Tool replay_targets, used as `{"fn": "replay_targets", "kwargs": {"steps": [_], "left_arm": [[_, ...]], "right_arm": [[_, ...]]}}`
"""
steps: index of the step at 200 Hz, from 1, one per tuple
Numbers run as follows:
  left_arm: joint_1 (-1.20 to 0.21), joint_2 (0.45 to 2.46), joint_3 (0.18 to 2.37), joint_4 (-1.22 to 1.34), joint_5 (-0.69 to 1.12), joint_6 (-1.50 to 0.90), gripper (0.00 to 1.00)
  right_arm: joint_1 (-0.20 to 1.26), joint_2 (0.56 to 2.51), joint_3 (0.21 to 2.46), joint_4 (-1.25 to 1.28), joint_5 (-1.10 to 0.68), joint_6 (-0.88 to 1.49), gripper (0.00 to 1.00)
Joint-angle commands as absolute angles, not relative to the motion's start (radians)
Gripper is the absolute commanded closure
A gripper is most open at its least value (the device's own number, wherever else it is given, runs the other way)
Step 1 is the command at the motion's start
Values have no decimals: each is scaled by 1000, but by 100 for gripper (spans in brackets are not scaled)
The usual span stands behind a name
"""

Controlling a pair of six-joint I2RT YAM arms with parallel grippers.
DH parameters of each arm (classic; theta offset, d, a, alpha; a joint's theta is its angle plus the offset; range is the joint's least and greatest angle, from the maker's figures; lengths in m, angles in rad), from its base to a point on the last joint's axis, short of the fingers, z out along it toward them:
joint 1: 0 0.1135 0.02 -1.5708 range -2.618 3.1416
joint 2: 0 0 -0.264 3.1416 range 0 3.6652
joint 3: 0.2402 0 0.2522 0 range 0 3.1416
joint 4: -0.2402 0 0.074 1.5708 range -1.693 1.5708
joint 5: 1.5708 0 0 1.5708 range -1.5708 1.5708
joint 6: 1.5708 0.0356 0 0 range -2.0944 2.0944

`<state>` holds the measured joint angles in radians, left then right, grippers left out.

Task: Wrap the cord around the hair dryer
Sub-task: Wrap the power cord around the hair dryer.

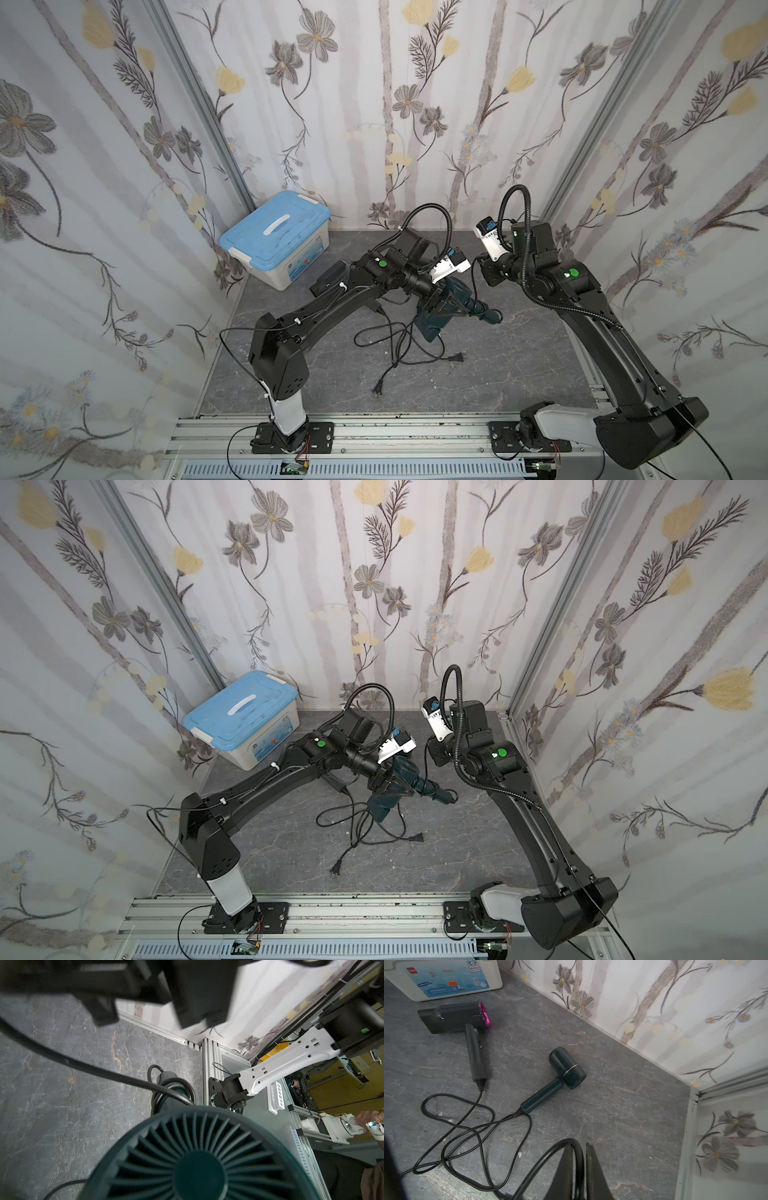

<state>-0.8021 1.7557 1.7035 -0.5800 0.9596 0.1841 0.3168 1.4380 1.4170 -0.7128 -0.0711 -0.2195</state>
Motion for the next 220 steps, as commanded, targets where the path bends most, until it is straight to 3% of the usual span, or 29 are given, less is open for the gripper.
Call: {"fn": "replay_targets", "kwargs": {"steps": [1,48,100,151,220], "left_arm": [[-803,1715,1723,-605,1099,261,100],[-742,1657,1666,-353,1245,68,100],[-679,1669,1617,-25,1314,-187,100],[-636,1702,1525,405,1306,-503,100],[-579,1771,1421,866,1178,-834,100]], "right_arm": [[258,1438,1334,-503,-359,-270,100],[127,1462,1160,-317,-747,-253,100],[31,1500,1025,-138,-1020,-162,100],[8,1506,908,33,-1122,-28,100],[13,1416,690,359,-1084,289,100]]}}
